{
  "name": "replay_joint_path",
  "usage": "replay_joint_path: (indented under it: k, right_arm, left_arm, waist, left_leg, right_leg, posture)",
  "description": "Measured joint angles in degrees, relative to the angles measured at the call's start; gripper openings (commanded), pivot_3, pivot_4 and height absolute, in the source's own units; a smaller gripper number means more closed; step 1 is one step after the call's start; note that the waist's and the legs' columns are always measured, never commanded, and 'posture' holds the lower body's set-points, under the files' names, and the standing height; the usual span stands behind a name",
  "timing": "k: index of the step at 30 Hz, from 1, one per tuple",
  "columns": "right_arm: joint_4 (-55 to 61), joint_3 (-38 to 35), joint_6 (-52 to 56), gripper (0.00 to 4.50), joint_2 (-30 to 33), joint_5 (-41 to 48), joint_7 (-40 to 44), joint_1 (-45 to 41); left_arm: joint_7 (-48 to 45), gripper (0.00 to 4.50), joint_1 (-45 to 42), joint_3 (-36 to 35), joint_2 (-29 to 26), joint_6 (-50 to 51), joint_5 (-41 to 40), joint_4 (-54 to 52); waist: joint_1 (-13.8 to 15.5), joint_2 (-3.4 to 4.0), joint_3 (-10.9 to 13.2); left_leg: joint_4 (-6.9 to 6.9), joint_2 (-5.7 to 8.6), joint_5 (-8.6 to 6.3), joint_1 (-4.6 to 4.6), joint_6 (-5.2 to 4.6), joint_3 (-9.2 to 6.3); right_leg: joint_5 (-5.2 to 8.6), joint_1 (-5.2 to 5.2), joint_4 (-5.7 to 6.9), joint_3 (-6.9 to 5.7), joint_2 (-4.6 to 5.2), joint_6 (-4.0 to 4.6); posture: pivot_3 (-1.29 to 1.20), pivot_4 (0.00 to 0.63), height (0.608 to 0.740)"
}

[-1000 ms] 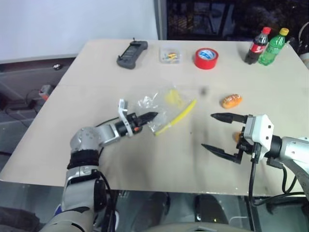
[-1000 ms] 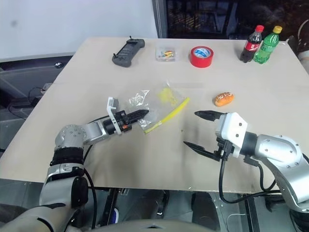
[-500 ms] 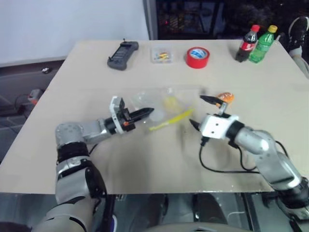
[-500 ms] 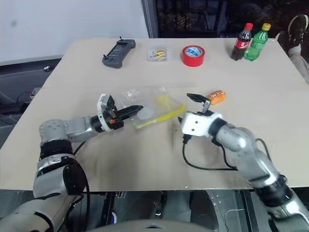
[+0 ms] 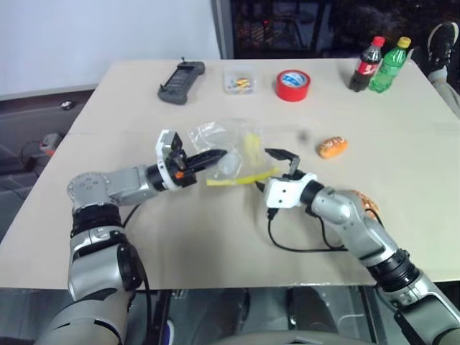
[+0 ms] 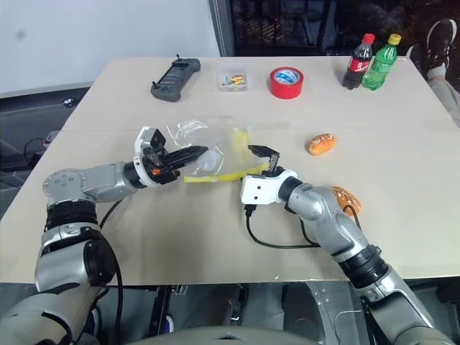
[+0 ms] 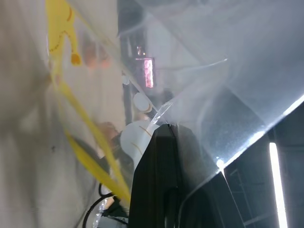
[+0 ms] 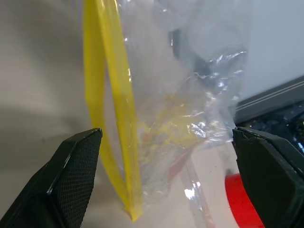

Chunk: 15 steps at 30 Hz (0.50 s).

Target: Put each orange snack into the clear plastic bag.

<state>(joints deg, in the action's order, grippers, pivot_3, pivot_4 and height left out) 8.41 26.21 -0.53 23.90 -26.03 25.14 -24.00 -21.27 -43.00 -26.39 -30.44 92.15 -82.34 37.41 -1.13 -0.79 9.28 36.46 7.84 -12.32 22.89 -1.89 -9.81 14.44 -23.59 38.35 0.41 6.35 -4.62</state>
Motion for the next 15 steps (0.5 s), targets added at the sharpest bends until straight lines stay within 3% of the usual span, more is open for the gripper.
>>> replay_joint_path:
  k: [7,13,15]
  right_arm:
    - [0.64,-2.07,1.85,4.5,-0.95,1.75,1.86,2.25]
    - [-4.14,-2.31,3.02,4.5,-8.7,1.52,-3.09,0.81]
    - [-6.88,-2.64,2.98,3.99,-10.46,1.63,-4.56,-0.61]
  left_arm:
    - [5.0,0.02,0.0,-2.1,0.26,0.01,-3.92,0.05]
    - [9.02,0.02,0.0,-2.29,0.77,0.01,-8.42,0.0]
    - [10.03,0.0,0.0,-2.3,0.81,0.02,-9.4,-0.03]
  waist:
    - [0.07,-0.01,-0.01]
    - [-0.15,-0.02,-0.02]
    - [-0.13,-0.03,-0.02]
  left_leg:
    - [0.01,0.0,0.0,-0.02,0.01,0.06]
    - [0.02,-0.09,0.02,-0.09,0.07,0.2]
    - [0.02,-0.09,0.03,-0.1,0.08,0.21]
  right_leg:
    - [0.0,-0.04,0.07,0.12,-0.02,0.01]
    - [-0.03,-0.09,0.25,0.33,-0.1,0.07]
    - [-0.05,-0.11,0.27,0.34,-0.12,0.1]
  posture:
    - [0.0,0.15,0.74]
    - [0.0,0.15,0.74]
    - [0.0,0.15,0.74]
